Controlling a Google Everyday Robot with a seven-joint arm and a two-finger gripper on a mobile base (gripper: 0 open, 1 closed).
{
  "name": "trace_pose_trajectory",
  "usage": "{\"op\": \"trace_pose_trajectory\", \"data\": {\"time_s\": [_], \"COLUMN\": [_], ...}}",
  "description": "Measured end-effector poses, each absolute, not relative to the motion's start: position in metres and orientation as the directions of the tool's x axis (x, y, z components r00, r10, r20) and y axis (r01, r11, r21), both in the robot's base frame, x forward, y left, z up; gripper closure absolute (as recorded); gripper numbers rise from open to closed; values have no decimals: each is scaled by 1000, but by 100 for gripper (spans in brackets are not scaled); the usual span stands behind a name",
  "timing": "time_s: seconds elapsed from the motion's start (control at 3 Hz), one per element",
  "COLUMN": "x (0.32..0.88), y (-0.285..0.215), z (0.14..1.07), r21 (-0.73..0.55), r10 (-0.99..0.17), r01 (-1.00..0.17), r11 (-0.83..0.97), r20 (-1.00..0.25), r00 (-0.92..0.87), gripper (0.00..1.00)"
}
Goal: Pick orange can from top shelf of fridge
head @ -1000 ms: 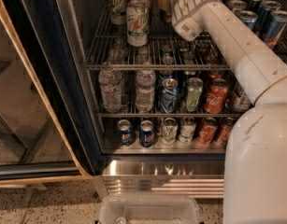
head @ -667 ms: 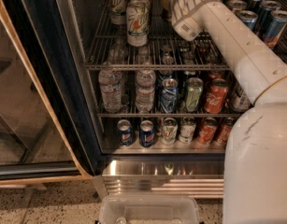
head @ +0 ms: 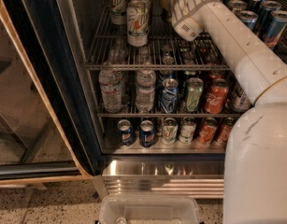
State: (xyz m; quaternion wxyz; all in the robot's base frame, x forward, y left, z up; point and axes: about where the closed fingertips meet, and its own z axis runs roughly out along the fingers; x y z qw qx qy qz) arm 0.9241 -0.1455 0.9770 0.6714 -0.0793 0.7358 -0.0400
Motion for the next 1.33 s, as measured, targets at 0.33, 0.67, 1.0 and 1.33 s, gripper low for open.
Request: {"op": "trace_pose_trajectory", "data": {"time_s": [0.33,0.67,1.0,1.33], "x": [922,917,912,904], "y": [-145,-143,-140,-137], "z": [982,989,994,999], "r21": [-172,-179,-185,-186], "r10": [-176,-182,-187,-188], "r01": [-55,-49,-45,-45], "r11": [984,983,982,981], "r20": [-981,-981,-981,-982], "r00": [-77,-60,-45,-31], "gripper": [100,100,100,100]}}
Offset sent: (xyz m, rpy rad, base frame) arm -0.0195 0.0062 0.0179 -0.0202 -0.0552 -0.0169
